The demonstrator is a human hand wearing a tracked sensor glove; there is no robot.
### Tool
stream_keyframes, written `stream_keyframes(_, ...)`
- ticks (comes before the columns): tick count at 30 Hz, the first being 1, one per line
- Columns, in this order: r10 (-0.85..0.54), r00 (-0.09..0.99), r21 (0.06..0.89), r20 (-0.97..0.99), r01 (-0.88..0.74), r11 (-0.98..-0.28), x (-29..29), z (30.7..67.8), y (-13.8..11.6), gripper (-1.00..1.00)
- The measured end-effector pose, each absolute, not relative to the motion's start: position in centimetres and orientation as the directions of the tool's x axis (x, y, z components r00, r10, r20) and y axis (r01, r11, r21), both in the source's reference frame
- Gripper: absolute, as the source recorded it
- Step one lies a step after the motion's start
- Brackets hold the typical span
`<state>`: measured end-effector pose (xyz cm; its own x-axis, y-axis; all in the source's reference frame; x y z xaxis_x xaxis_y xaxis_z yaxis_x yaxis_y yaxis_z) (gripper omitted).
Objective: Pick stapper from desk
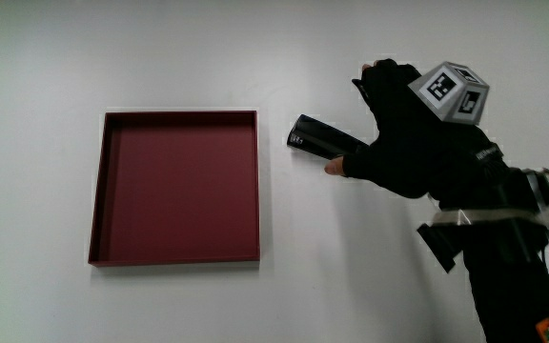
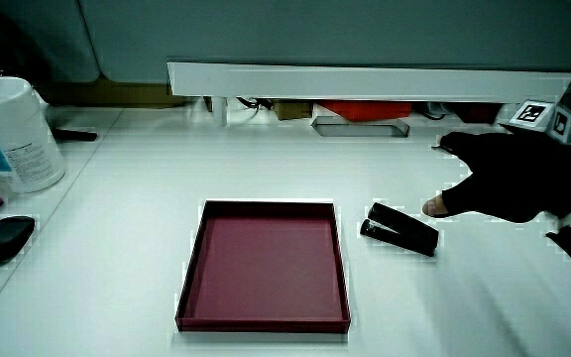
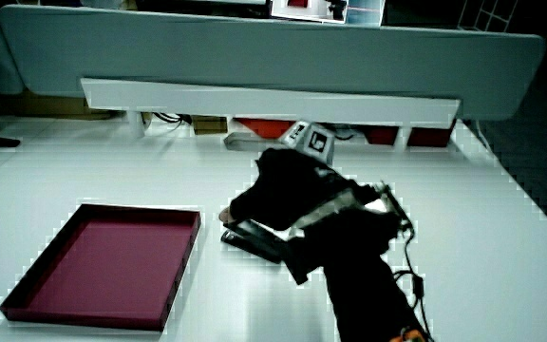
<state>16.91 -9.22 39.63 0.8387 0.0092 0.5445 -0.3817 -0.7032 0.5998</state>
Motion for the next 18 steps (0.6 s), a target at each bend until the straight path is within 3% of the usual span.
stream_keyframes(18, 0.066, 0.863, 0.681, 0.500, -0.345, -0.645, 15.4, 47.8, -11.1, 0.00)
